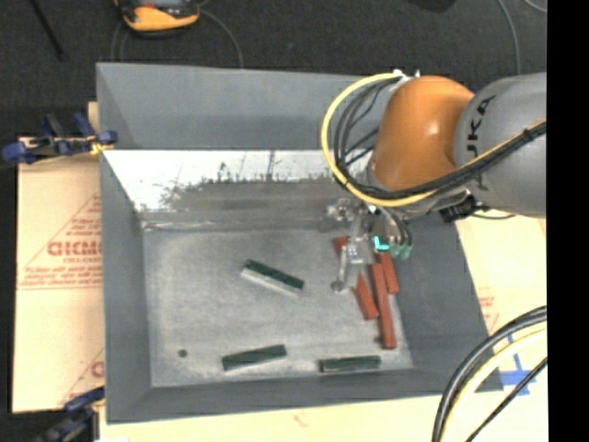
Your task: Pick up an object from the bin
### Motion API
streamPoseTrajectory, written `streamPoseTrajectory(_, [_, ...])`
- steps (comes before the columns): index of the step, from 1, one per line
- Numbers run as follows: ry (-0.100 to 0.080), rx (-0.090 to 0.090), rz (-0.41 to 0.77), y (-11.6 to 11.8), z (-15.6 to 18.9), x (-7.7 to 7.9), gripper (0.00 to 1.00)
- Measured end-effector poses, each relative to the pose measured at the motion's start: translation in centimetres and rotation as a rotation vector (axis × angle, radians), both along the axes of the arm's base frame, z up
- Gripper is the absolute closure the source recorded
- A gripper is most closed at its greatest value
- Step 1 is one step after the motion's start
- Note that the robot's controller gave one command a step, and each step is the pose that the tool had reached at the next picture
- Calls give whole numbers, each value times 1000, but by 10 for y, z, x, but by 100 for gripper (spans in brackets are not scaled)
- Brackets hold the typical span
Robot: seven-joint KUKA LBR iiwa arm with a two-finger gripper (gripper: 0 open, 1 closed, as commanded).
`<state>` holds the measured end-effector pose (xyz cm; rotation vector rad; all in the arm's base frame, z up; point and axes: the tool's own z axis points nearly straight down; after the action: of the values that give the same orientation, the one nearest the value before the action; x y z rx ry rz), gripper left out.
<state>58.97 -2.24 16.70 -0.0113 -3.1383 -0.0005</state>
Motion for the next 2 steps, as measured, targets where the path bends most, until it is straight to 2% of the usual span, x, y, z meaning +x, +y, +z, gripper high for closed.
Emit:
streamPoseTrajectory(1, [-8,-1,0,0,4,2,0])
streamPoseTrajectory(2, [-14,0,-67,18,-30,-1,0])
